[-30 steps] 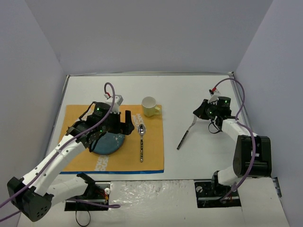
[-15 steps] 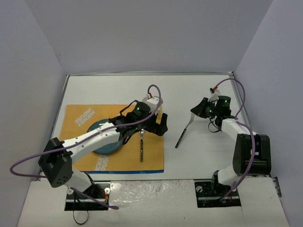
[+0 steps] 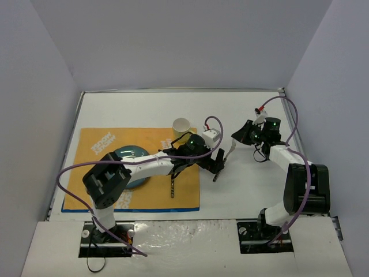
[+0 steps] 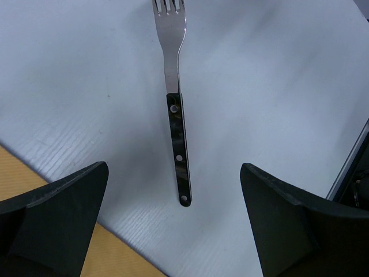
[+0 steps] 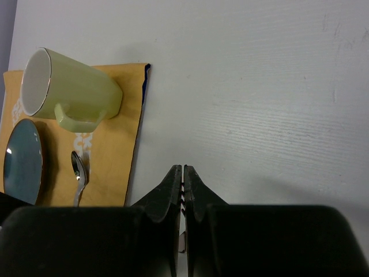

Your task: Set the dinner table for one person

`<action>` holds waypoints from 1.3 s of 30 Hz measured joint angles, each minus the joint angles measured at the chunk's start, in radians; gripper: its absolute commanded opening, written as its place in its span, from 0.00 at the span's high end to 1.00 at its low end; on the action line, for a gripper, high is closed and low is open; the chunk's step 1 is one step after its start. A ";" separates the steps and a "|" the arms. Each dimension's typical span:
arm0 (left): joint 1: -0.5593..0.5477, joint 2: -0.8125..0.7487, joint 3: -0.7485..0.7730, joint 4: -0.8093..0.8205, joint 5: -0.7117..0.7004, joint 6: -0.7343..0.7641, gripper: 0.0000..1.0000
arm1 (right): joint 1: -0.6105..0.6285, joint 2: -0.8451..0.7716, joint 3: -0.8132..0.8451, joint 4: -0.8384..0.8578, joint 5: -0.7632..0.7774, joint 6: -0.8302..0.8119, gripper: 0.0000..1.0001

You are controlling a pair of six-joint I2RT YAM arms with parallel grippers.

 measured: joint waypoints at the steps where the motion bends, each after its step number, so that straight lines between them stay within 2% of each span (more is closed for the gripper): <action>1: -0.002 0.021 0.001 0.023 0.009 -0.003 0.06 | 0.000 0.000 0.000 -0.002 0.000 -0.002 1.00; 15: -0.007 0.203 0.117 0.140 0.055 -0.051 0.22 | 0.000 0.000 -0.004 -0.023 0.001 -0.018 1.00; 24: -0.011 0.256 0.135 0.141 0.084 -0.073 0.36 | 0.000 0.000 -0.009 -0.027 0.000 -0.021 1.00; 26: -0.012 0.263 0.135 0.140 0.091 -0.076 0.43 | 0.000 0.000 -0.009 -0.027 0.000 -0.021 1.00; 32: -0.012 0.264 0.137 0.141 0.111 -0.078 0.54 | 0.000 0.000 -0.009 -0.027 0.000 -0.025 1.00; 39: -0.012 0.266 0.145 0.141 0.138 -0.081 0.61 | 0.000 0.000 -0.010 -0.027 0.000 -0.029 1.00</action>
